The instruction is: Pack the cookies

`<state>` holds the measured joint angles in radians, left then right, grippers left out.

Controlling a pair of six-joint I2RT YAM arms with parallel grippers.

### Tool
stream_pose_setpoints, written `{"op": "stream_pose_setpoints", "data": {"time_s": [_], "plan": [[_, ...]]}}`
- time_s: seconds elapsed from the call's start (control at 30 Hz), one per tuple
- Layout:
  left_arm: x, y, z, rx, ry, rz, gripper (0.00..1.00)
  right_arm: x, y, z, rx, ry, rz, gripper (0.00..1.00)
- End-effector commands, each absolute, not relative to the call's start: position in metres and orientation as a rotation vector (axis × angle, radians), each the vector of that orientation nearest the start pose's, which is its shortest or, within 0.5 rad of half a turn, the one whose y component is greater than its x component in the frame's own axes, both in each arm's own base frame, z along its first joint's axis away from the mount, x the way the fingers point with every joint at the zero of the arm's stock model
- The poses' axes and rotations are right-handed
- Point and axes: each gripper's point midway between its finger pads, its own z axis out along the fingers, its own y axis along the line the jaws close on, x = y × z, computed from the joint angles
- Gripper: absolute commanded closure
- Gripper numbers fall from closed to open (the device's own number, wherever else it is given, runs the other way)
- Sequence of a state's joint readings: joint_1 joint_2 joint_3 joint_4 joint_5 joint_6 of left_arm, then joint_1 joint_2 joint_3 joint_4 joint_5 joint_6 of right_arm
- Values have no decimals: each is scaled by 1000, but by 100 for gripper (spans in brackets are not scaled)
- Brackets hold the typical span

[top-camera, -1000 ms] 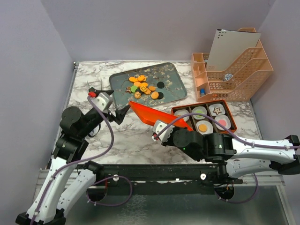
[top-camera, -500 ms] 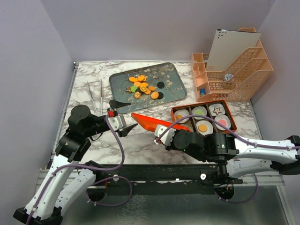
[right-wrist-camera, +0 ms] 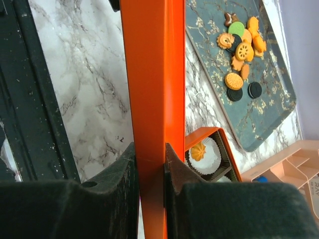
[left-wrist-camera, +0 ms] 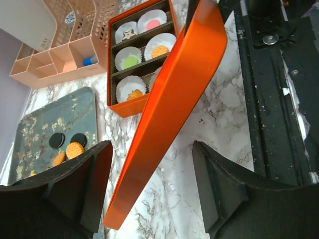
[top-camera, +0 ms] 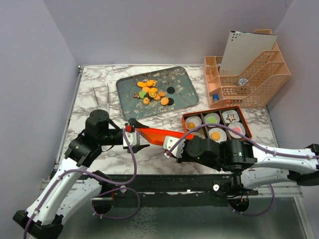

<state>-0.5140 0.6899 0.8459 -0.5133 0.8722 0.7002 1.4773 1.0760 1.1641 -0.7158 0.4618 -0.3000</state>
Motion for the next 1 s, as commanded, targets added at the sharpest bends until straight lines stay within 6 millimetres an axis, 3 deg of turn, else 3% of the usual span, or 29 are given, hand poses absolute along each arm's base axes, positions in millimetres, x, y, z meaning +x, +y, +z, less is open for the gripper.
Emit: {"op": "stream_pose_setpoints", "data": {"time_s": [0.0, 0.27, 0.53, 0.6, 0.77, 0.9, 0.97], "plan": [[125, -219, 271, 1541, 1074, -771, 32, 110, 295, 286, -1484, 1460, 270, 99], [119, -221, 262, 1565, 1069, -793, 46, 107, 305, 291, -1511, 1429, 284, 99], [117, -218, 264, 1560, 1057, -766, 90, 110, 317, 289, -1537, 1411, 262, 99], [118, -215, 266, 1550, 1053, -736, 100, 113, 319, 289, -1530, 1409, 243, 94], [126, -203, 283, 1486, 1051, -599, 100, 125, 317, 306, -1413, 1376, 217, 63], [137, -192, 300, 1387, 1088, -512, 100, 129, 308, 331, -1277, 1343, 260, 24], [144, -189, 307, 1320, 1119, -487, 100, 133, 303, 340, -1199, 1345, 276, 10]]}}
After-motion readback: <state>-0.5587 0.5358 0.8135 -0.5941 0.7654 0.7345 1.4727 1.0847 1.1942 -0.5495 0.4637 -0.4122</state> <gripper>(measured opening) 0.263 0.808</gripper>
